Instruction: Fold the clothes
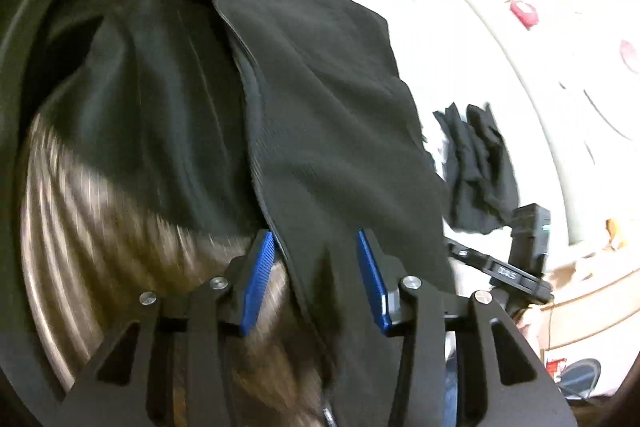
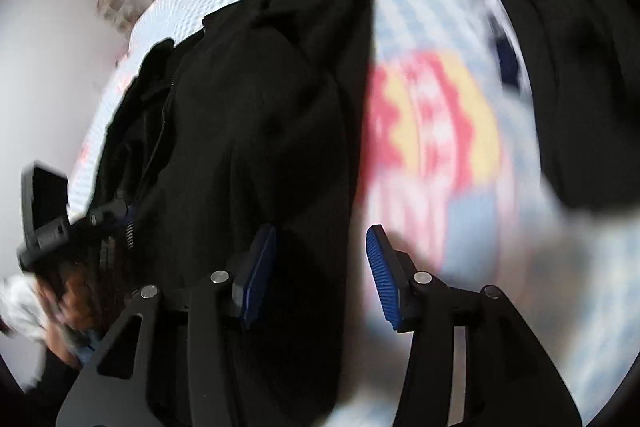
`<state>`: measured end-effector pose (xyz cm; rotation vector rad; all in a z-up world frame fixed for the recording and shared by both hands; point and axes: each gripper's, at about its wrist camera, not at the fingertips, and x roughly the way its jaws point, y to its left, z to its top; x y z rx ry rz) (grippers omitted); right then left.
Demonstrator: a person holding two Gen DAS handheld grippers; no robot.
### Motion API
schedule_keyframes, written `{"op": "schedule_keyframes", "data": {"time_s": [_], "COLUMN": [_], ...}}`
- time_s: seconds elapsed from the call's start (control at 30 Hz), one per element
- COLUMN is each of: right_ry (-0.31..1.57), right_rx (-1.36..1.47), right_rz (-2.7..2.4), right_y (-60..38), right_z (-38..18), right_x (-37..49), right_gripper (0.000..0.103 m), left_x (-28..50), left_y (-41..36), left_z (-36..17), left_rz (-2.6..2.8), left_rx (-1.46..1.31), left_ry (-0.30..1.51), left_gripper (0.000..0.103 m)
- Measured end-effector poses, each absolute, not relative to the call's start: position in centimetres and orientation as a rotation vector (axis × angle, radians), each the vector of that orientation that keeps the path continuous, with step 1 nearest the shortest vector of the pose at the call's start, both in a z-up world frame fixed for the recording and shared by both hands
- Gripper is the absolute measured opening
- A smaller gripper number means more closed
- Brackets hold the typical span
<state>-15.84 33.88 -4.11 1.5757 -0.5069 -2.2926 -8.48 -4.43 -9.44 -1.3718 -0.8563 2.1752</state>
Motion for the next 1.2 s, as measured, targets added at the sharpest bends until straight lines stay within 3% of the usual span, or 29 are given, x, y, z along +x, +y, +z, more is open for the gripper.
{"op": "schedule_keyframes", "data": {"time_s": [0.07,0.2,0.37,0.47,0.53,0.6,0.67,0.8,0.93,1.0,1.13,1.2], "right_ry": [-0.646,-0.697,-0.452,-0.405,-0.425,-0.509,-0.555,-0.382,-0.392,-0.275,-0.048,-0.118], "right_rx": [1.562,1.53,1.339,1.247,1.217,1.308,1.386,1.48,1.463,1.364,1.25,1.35], "right_rz": [-2.27,-2.272,-2.444,-2.401,-2.323,-2.21,-2.139,-2.165,-2.211,-2.327,-2.435,-2.376], "right_y": [34.5,32.7,29.6,27.0,25.3,24.3,23.1,21.1,21.1,20.4,18.3,18.2], "right_z": [-4.9,-6.2,-1.0,0.7,1.0,-1.3,-4.1,-7.1,-6.2,-4.0,-1.5,-3.6], "right_x": [-12.4,-9.0,-5.9,-5.0,-4.7,-4.6,-4.6,-3.8,-3.4,-2.4,-1.5,-1.9], "right_gripper": [0.05,0.05,0.052,0.068,0.067,0.067,0.065,0.064,0.064,0.063,0.064,0.064], "left_x": [-5.9,-1.4,4.4,8.6,10.2,11.4,11.3,10.1,9.4,9.1,10.4,9.4], "left_y": [-3.1,-0.7,-3.8,-8.9,-11.8,-13.8,-13.8,-13.7,-11.0,-9.7,-13.5,-13.7], "left_z": [-9.7,-10.9,-9.7,-6.8,-6.3,-6.2,-7.0,-9.9,-10.5,-10.7,-10.1,-10.8], "left_rz": [2.181,2.218,2.282,2.503,2.641,2.756,2.762,2.665,2.753,2.807,2.893,2.835], "left_rx": [-1.324,-1.431,-1.297,-1.161,-1.197,-1.258,-1.319,-1.532,-1.544,-1.534,-1.451,-1.503], "left_ry": [-0.893,-0.884,-1.013,-1.116,-1.146,-1.166,-1.175,-1.13,-1.024,-0.968,-1.052,-1.051], "left_gripper": [0.044,0.046,0.043,0.051,0.057,0.061,0.071,0.072,0.077,0.078,0.078,0.08]}}
